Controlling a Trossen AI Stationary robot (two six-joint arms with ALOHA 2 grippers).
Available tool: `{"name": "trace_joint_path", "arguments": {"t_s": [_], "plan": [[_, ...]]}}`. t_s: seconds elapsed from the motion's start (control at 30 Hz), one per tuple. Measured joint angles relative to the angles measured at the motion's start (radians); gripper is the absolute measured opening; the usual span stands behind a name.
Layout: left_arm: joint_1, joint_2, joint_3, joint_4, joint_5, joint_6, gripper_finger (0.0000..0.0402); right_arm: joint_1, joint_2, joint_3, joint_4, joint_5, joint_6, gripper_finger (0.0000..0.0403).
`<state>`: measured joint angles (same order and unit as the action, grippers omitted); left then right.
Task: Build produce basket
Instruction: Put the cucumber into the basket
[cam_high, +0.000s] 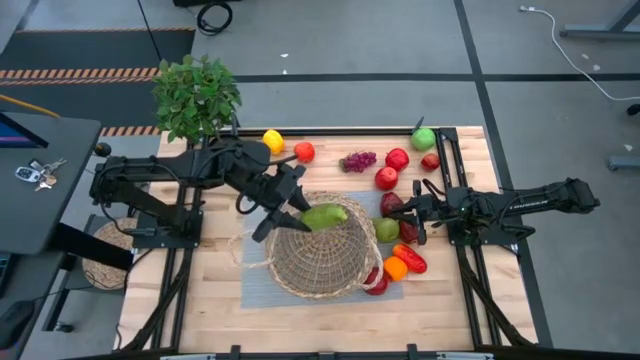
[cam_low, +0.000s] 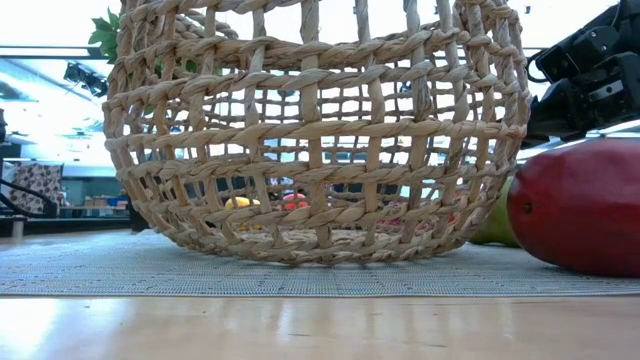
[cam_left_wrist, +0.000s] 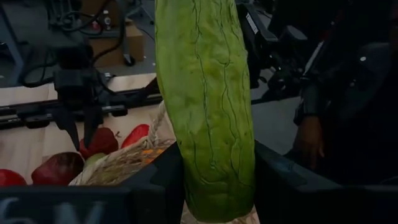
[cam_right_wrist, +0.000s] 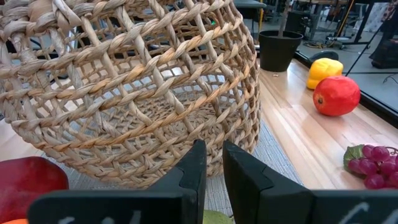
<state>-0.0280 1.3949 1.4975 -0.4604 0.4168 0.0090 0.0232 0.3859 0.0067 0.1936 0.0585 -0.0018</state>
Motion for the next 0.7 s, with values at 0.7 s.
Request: {"name": "trace_joint_path", "arguments": {"t_s": [0.7], "plan": [[-0.095, 0.226, 0.071, -0.288, -0.128, -0.227, 0.0147, 0.0, 0.0, 0.0, 0.015, 0.0, 0.0, 0.0061]]}}
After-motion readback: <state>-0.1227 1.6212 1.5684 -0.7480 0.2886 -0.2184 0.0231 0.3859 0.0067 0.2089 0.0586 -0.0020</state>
